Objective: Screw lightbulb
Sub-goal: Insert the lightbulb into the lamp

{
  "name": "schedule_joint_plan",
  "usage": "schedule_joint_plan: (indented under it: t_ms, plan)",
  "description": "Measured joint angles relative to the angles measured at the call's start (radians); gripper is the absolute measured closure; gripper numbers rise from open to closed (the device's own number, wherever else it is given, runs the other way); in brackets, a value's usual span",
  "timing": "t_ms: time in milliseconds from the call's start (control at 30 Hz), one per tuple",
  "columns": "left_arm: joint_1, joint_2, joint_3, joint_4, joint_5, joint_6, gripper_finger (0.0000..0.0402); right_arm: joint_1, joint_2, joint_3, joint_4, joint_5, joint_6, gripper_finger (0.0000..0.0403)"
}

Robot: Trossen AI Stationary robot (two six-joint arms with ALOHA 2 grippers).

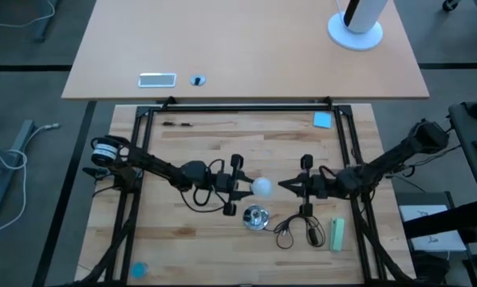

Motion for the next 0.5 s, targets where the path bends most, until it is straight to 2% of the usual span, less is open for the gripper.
schedule_joint_plan:
  t_ms: [100, 200, 367, 500]
  plan:
    - [-0.005, 0.0, 0.0, 0.014, 0.049, 0.018, 0.0306, 0.0, 0.054, 0.005, 0.078, 0.0, -0.005, 0.04]
    - [-0.009, 0.0, 0.0, 0.013, 0.061, 0.018, 0.0306, 0.0, 0.107, 0.039, 0.09, -0.03, -0.009, 0.0379]
    - [-0.009, 0.0, 0.0, 0.02, 0.063, 0.013, 0.0306, 0.0, 0.198, 0.129, 0.094, -0.05, -0.058, 0.031]
    - [-0.009, 0.0, 0.0, 0.015, 0.061, 0.012, 0.0306, 0.001, 0.246, 0.193, 0.097, -0.045, -0.159, 0.0242]
